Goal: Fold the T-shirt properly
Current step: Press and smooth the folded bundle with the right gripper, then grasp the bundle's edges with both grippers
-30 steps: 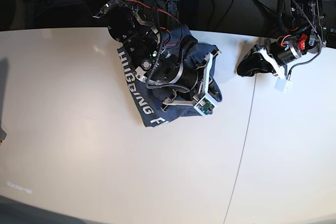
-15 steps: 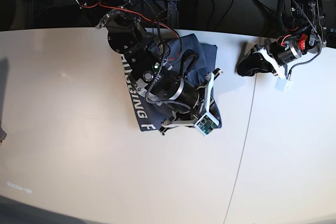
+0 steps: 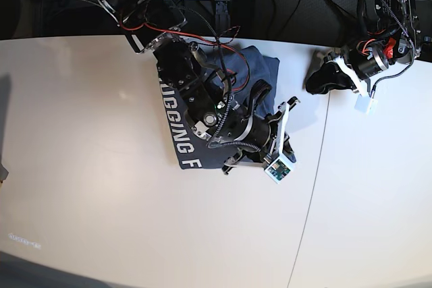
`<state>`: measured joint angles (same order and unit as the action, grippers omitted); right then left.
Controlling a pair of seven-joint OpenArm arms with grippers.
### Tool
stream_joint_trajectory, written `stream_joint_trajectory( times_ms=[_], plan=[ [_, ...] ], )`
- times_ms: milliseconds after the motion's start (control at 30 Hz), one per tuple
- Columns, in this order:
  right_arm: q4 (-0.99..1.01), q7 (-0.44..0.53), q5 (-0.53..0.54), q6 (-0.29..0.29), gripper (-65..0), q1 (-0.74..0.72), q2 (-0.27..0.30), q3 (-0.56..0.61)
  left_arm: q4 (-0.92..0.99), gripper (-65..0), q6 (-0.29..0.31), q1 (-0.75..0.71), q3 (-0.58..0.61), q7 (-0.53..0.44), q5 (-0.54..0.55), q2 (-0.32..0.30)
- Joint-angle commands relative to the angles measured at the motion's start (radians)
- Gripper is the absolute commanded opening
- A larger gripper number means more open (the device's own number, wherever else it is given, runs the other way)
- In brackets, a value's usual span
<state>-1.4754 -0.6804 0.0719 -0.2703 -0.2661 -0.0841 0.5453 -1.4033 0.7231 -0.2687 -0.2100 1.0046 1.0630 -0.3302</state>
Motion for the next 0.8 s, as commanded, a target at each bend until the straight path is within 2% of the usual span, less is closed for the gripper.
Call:
stream_joint_trajectory(
  times_ms=[0,67,100,133,167,333,367,400,467,600,767],
  plan=[
    [-0.019,0.035,0.014,-0.014,-64.9,-0.024,-0.014,-0.002,0.014,-52.9,-0.025,-0.025,0.008,0.072,-0.042,0.003],
    [-0.021,0.035,0.038,-0.014,-45.1,-0.025,-0.014,-0.002,0.014,-52.9,-0.025,-0.025,0.008,0.073,-0.042,0.003],
    [-0.027,0.031,0.055,-0.014,-37.5,-0.024,-0.014,-0.002,0.014,-52.9,-0.025,-0.025,0.008,0.073,-0.042,0.003],
    [-0.038,0.017,0.071,-0.014,-33.3,-0.024,-0.014,-0.002,0.014,-52.9,-0.025,-0.025,0.008,0.073,-0.042,0.003],
    [-0.054,-0.004,0.080,-0.014,-33.1,-0.024,-0.014,-0.002,0.014,-52.9,-0.025,-0.025,0.008,0.073,-0.042,0.003],
    [-0.218,-0.095,0.085,-0.014,-33.5,-0.024,-0.013,-0.010,0.014,-52.9,-0.025,-0.025,0.008,0.080,-0.037,0.002],
    [-0.251,-0.130,0.085,-0.014,-36.5,-0.024,-0.012,-0.015,0.014,-53.0,-0.025,-0.025,0.008,0.101,-0.019,0.002],
    [-0.275,-0.159,0.082,-0.014,-42.9,-0.020,-0.009,-0.023,0.014,-54.0,-0.025,-0.026,0.008,0.130,0.009,0.002],
    [-0.298,-0.180,0.081,-0.014,-64.4,-0.003,0.013,-0.040,0.007,-57.4,-0.025,-0.029,0.008,0.201,0.082,0.002],
    [-0.327,-0.164,0.036,-0.013,-65.0,0.062,0.095,-0.080,-0.074,-63.6,-0.025,-0.072,0.008,0.241,0.150,0.000],
    [-0.335,-0.127,0.026,-0.013,-65.0,0.129,0.201,-0.152,-0.274,-64.1,-0.025,-0.149,0.008,0.242,0.153,0.001]
  ],
)
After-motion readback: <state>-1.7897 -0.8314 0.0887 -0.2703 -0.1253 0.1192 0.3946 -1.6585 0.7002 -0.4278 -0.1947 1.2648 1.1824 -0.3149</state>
